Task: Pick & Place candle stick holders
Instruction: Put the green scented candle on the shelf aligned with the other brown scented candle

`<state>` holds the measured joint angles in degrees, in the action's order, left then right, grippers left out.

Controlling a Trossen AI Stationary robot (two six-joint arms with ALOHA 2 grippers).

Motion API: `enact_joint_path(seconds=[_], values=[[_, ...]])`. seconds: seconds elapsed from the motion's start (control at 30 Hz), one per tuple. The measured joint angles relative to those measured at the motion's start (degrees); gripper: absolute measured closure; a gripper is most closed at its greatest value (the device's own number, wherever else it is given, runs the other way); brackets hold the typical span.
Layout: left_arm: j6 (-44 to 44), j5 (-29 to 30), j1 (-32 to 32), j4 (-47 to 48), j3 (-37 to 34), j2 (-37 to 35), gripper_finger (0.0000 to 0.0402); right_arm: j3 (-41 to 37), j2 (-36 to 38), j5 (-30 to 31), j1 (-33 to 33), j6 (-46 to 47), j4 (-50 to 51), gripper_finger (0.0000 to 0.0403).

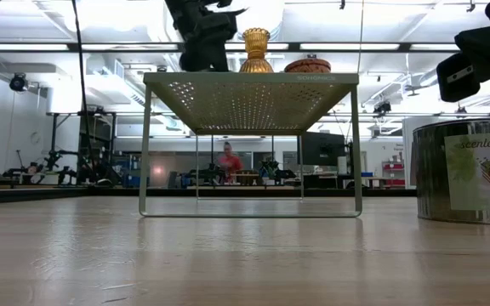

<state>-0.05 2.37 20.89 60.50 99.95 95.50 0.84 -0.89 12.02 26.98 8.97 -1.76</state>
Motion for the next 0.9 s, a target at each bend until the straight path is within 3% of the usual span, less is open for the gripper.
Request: enact_joint_path(seconds=[0.6, 0.9], values=[[1.4, 0.1, -1.4, 4.4, 10.7, -1.2, 0.0002, 0.0, 0.0, 0.0, 0.0, 0.0, 0.0, 0.0394], [-2.5, 0.3, -2.3, 6.6, 7.9, -8.7, 0.0002, 0.0, 0.0, 0.0, 0.0, 0.0, 0.0, 0.0394]])
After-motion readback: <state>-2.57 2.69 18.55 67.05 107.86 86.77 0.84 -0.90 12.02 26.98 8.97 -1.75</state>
